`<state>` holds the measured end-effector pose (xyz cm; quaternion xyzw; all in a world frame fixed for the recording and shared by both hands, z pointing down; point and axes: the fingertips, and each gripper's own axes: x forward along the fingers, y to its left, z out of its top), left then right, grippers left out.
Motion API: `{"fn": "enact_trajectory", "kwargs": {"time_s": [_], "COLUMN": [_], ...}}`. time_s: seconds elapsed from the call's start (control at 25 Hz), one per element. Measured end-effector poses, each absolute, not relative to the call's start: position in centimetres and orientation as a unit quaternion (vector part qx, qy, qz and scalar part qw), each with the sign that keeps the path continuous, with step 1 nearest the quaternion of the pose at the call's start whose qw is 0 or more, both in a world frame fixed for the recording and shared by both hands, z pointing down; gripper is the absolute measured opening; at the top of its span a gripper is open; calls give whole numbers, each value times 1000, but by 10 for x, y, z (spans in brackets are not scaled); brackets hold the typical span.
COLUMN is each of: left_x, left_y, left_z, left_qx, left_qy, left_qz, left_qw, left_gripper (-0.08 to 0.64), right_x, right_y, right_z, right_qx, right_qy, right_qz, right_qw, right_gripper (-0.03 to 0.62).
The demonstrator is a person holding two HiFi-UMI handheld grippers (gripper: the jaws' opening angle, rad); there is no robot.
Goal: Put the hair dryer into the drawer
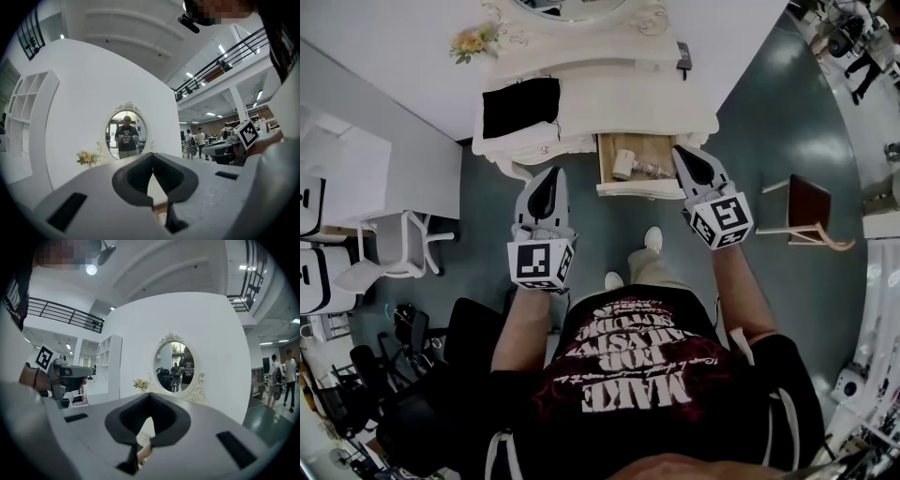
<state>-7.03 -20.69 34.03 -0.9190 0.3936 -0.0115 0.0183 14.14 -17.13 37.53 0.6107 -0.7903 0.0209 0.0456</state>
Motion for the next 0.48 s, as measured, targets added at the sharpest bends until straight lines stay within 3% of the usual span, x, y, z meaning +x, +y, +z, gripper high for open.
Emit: {"fn": "enact_trajectory", "kwargs": {"time_s": [0.48], "left_x": [-93], "left_y": [-190], "left_z": [350], "left_qx": [-924], "left_qy": [383], "left_qz": [-7], "left_qw": [9], "left_gripper": [3], "right_x": [117], "right_y": [-146], "right_z": [373], "right_qx": [621], "right_qy": [-782], "right_qz": [20], "right_qw": [49], "right_gripper": [3]}}
